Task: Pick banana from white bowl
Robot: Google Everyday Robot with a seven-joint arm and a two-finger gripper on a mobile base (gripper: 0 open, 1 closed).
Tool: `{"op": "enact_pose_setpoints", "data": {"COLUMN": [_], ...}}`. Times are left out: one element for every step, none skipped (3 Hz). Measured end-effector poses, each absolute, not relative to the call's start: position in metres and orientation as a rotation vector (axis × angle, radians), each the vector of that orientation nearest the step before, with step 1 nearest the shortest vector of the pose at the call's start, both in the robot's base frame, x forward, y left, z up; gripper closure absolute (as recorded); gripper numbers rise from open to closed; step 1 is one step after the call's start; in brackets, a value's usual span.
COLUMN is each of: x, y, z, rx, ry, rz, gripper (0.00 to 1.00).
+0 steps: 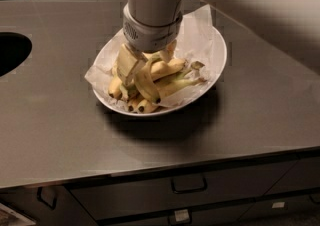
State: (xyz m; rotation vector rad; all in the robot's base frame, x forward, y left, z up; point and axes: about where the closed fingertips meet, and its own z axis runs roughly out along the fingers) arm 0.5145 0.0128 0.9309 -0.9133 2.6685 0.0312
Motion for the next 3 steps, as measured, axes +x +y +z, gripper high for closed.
{"op": "enact_pose_setpoints", "data": {"x": [0.5152, 0.5157, 0.5165], "y": [0.0120, 0.0112, 0.0099], "z": [0.9313, 0.9311, 0.9301], "rx": [-0.908, -0.904, -0.899], "ry": [2.669, 2.670, 2.673], "rz": [0.028, 0.025, 0.024], "gripper": [0.46, 0.51, 0.51]}}
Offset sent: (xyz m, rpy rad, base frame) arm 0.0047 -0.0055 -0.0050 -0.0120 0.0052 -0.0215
